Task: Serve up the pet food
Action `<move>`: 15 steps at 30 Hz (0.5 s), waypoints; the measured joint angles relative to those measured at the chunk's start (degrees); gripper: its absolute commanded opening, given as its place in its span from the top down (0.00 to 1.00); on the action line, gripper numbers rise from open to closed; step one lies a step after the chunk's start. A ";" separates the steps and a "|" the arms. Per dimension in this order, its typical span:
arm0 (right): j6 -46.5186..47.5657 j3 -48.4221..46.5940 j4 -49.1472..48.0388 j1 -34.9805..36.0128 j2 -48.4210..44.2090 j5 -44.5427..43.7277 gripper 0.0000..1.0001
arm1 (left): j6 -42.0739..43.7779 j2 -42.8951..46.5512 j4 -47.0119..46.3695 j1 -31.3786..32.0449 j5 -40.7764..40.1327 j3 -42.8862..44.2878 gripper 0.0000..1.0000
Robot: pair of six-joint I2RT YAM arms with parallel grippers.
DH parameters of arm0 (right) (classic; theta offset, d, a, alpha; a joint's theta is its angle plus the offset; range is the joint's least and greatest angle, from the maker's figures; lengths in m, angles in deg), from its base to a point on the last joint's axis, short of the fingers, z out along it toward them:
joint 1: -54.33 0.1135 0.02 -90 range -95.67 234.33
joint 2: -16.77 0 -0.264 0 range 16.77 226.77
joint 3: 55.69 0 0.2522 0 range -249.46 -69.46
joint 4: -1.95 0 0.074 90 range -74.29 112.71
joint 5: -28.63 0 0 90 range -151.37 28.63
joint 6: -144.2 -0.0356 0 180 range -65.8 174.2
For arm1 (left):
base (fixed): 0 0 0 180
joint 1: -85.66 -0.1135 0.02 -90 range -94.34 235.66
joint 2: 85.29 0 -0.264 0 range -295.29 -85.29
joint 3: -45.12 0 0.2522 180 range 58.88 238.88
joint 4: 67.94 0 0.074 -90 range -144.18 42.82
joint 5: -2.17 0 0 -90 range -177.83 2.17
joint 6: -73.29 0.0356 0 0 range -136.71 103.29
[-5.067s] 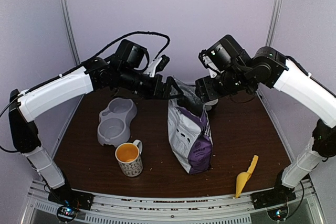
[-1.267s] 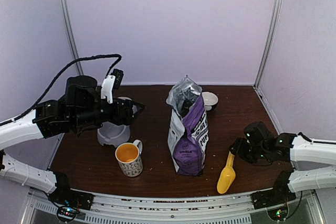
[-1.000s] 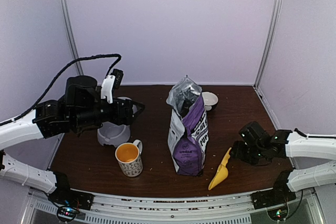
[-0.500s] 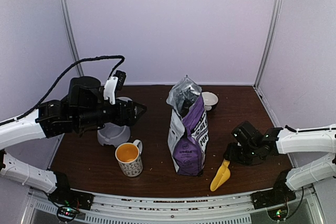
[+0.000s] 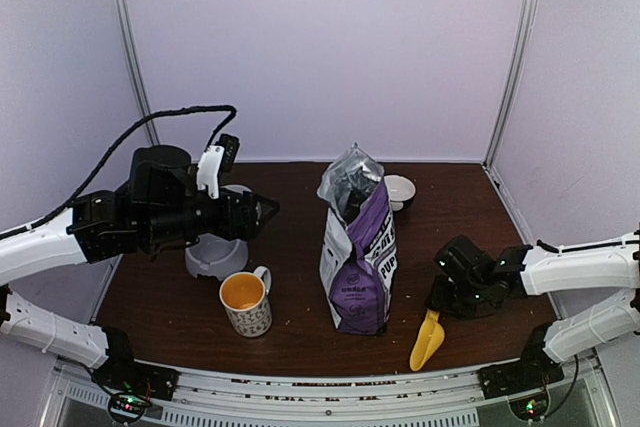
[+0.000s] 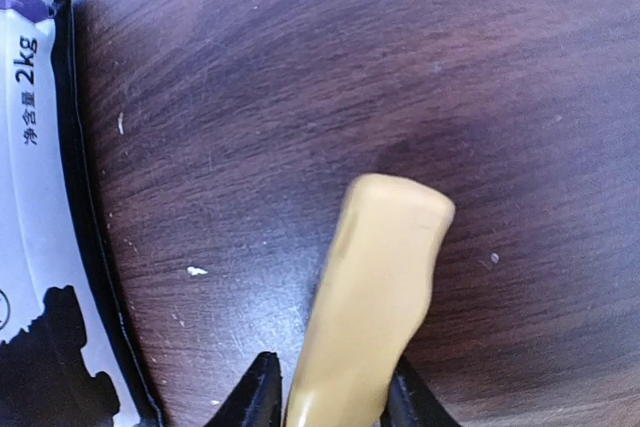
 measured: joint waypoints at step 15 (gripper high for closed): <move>-0.13 3.63 -3.43 0.04 -4.59 0.24 0.96 | 0.02 0.46 0.00 0.00 0.15 0.00 0.17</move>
